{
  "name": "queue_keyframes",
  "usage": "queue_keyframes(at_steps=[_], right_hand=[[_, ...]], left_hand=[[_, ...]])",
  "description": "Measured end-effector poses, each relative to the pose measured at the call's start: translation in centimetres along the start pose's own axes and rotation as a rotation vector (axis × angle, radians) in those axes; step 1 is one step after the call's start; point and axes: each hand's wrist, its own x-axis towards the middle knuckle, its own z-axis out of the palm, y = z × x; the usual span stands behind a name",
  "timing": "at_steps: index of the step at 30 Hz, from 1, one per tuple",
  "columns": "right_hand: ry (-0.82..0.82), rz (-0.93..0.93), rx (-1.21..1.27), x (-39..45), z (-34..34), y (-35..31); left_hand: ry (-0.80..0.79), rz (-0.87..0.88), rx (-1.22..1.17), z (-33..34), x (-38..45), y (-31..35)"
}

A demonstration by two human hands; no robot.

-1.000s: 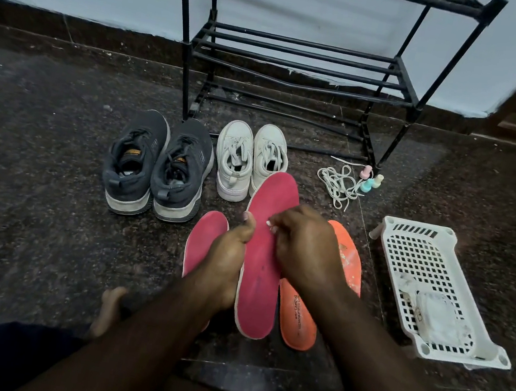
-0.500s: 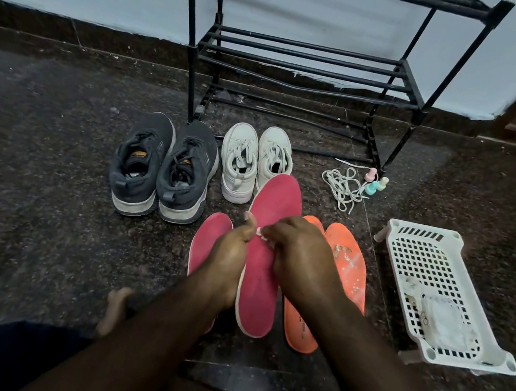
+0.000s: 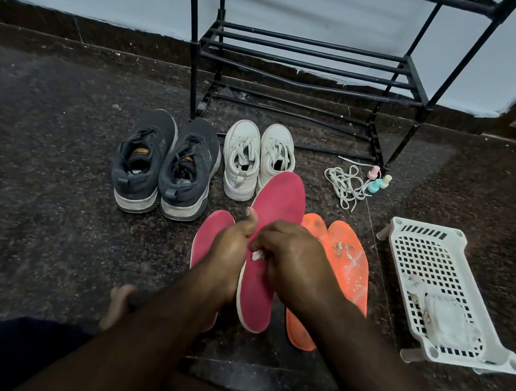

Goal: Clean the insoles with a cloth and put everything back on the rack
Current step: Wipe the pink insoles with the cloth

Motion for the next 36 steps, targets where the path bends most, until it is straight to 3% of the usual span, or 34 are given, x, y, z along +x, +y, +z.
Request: queue_keyframes(at_steps=[8,12,18,24,30,34,36], right_hand=[[0.003,0.111,0.025,-0.1,-0.9,0.2],[-0.037,0.038,0.053,-0.6,0.5,-1.2],[0.182,0.166,-0.023,0.6,-0.3,1.5],[0.084,0.127,0.131,-0.5,0.9,-0.5],[0.266,0.23,0.052,0.7,-0.2,1.6],[0.153,0.199,0.143,-0.1,1.0,0.2],[0.171,0.19,0.144,0.1,0.7,0.5]], left_hand=[[0.019,0.074,0.06,-0.5,0.2,0.1],[0.054,0.067,0.049,-0.6,0.4,0.5],[-0.014,0.06,-0.004,-0.6,0.7,-0.7],[0.115,0.076,0.07,-0.8,1.3,-0.5],[0.063,0.122,0.104,-0.9,1.6,-1.5],[0.08,0.137,0.049,-1.5,2.7,-1.4],[0.039,0.109,0.04,-1.4,2.5,-1.5]])
